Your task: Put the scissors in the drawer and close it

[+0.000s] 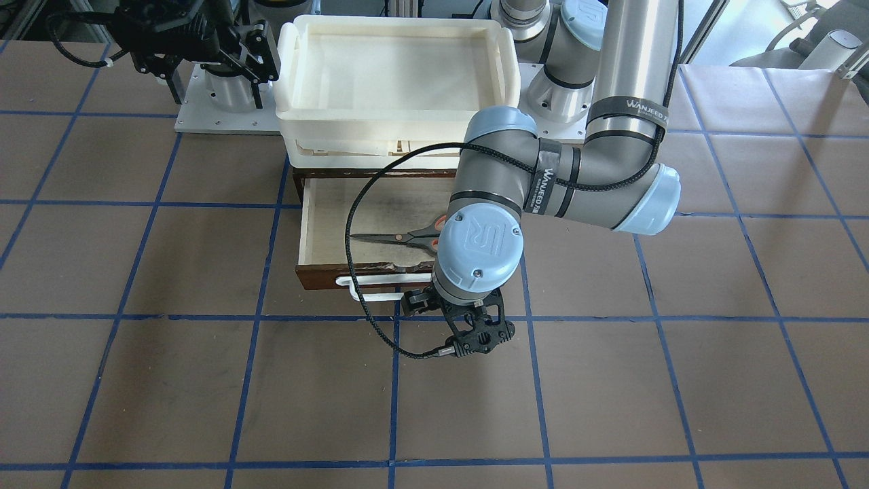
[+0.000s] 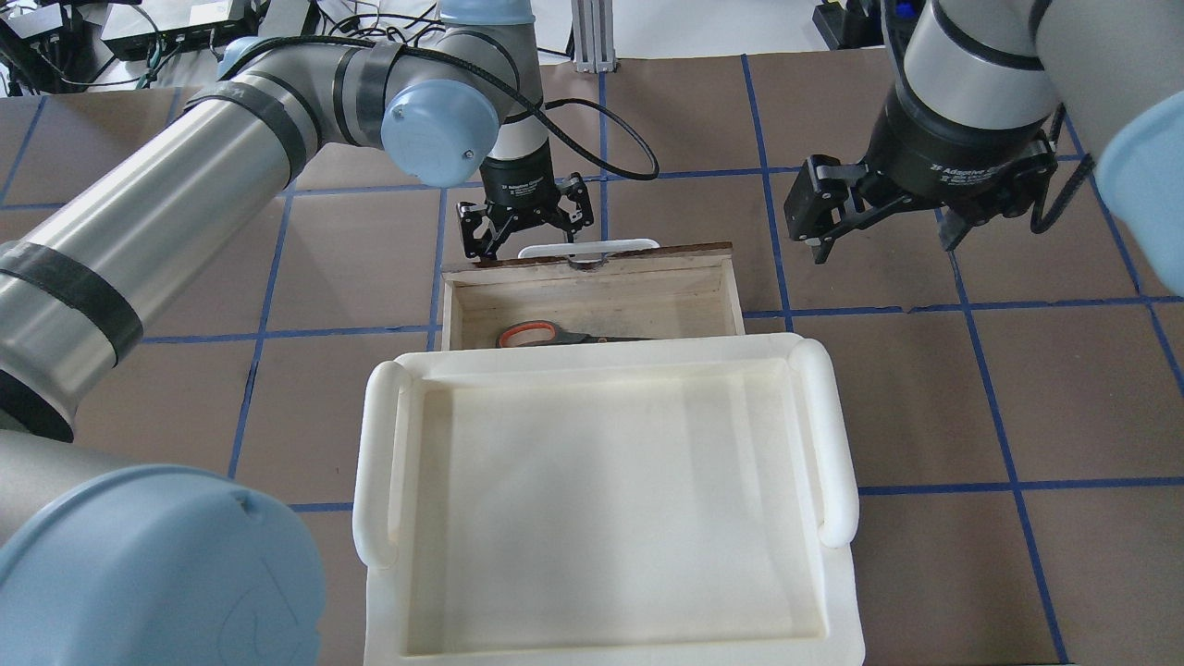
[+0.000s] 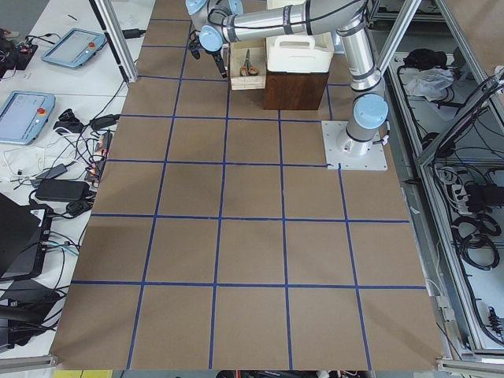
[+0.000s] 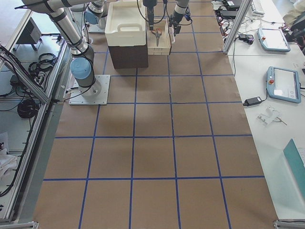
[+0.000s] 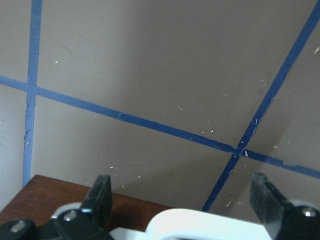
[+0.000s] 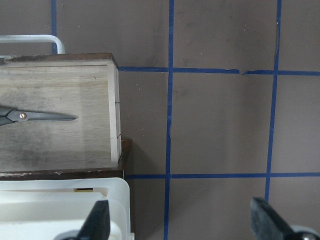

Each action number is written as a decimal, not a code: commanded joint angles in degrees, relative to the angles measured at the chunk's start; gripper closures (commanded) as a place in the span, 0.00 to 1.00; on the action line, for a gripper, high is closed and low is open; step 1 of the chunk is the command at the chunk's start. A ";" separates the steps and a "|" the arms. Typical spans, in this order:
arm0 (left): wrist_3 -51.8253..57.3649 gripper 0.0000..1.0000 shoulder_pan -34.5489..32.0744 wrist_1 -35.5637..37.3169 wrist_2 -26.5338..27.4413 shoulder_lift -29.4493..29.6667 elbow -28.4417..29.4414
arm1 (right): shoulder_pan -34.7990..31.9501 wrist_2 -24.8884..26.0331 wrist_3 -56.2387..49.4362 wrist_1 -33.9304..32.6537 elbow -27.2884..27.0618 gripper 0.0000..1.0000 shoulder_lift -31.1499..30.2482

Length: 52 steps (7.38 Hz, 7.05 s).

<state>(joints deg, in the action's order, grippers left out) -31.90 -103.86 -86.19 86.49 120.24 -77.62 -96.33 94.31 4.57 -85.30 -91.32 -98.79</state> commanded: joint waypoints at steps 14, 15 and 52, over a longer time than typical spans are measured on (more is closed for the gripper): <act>-0.09 0.00 -0.99 -14.44 -0.62 -2.38 -1.83 | 0.00 0.00 0.00 -0.04 0.00 0.00 -0.08; 0.00 0.00 -1.16 -14.97 -0.62 -2.38 -1.92 | 0.00 0.00 0.09 -0.04 0.00 0.00 -0.08; 34.63 0.00 17.73 -0.82 5.62 -30.32 -9.83 | -0.18 0.09 -0.09 -2.59 -0.09 0.00 -0.26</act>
<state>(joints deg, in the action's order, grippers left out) 2.76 -86.50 -86.64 92.44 90.39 -87.33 -96.50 94.33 4.48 -87.95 -91.41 -99.09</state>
